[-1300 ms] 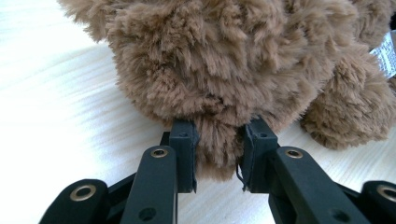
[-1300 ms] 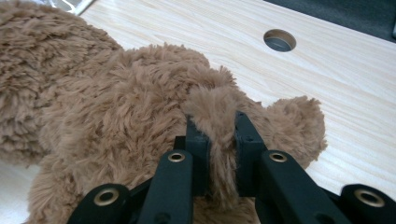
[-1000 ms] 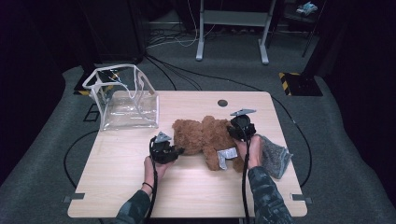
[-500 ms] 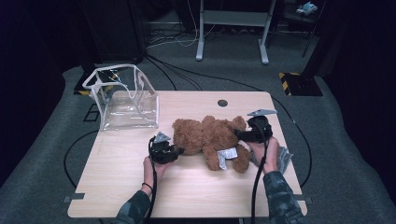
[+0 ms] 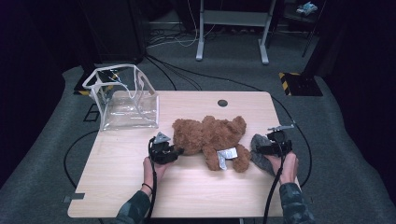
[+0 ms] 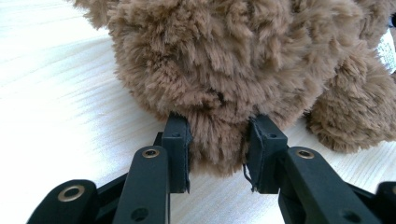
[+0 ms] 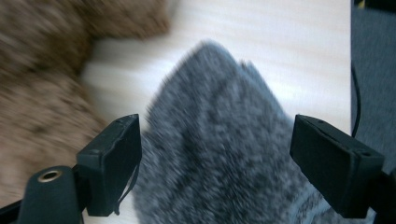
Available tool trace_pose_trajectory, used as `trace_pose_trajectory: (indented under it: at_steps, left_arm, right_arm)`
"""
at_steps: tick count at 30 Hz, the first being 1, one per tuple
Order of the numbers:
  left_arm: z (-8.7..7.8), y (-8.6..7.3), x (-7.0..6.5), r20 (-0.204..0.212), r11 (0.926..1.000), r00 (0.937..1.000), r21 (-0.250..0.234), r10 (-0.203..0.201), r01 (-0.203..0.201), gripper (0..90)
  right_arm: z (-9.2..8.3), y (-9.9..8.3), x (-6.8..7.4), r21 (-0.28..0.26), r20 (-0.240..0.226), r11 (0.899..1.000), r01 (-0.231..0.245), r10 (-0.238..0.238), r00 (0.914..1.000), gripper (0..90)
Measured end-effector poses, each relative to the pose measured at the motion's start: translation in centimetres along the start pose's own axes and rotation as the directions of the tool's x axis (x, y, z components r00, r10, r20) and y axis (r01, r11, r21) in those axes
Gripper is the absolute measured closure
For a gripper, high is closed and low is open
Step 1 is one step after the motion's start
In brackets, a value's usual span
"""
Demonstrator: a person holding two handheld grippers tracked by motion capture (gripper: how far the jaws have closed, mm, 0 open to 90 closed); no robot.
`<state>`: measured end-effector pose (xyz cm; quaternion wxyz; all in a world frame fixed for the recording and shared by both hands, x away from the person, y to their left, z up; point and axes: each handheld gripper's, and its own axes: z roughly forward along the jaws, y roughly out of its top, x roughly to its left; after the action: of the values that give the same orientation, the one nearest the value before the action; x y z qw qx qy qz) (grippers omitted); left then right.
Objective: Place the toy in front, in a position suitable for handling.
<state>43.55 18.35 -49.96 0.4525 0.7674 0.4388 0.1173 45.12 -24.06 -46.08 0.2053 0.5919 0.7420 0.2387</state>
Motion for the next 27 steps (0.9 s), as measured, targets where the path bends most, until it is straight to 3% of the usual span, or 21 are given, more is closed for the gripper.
trace_pose_trajectory:
  at_steps: [2,6,10,15,16,18,22,27]
  left_arm:
    - [0.0,0.0,0.0,0.002,1.0000,1.0000,0.003,0.001,-0.001,64.6]
    - [-0.1,0.0,0.0,-0.001,1.0000,1.0000,-0.003,0.000,0.000,63.5]
    - [-0.2,-0.1,0.0,-0.005,0.9999,1.0000,-0.008,0.006,-0.006,59.7]
    - [-0.6,-0.2,-0.1,-0.022,0.9999,0.9998,-0.010,-0.001,0.000,45.2]
    - [-0.8,-0.3,0.0,-0.032,0.9999,0.9995,-0.014,0.000,-0.001,38.5]
    - [-0.9,-0.3,0.0,-0.031,0.9999,0.9995,-0.016,-0.003,0.003,33.8]
    - [-1.2,-0.5,0.3,-0.029,0.9999,0.9996,-0.016,0.004,-0.004,33.5]
    - [-1.9,-0.9,0.6,-0.044,0.9998,0.9990,-0.017,0.004,-0.005,23.3]
  right_arm:
    - [0.6,-0.6,-0.3,0.028,0.008,0.999,-0.024,0.024,0.9997,19.6]
    - [1.9,-1.6,-0.8,0.066,0.011,0.997,-0.029,0.029,0.9995,30.2]
    - [2.7,-2.3,-0.8,0.082,-0.011,0.995,-0.053,0.054,0.9985,42.6]
    - [2.5,-2.6,-0.6,0.067,-0.046,0.995,-0.070,0.073,0.9963,66.4]
    - [2.5,-2.7,-0.4,0.057,-0.048,0.996,-0.062,0.065,0.9967,72.1]
    - [2.4,-2.7,-0.3,0.051,-0.042,0.997,-0.064,0.067,0.9969,74.8]
    - [2.3,-2.8,-0.2,0.048,-0.044,0.997,-0.066,0.068,0.9967,76.5]
    - [1.9,-2.9,-0.3,0.016,-0.049,0.998,-0.063,0.064,0.9967,77.8]
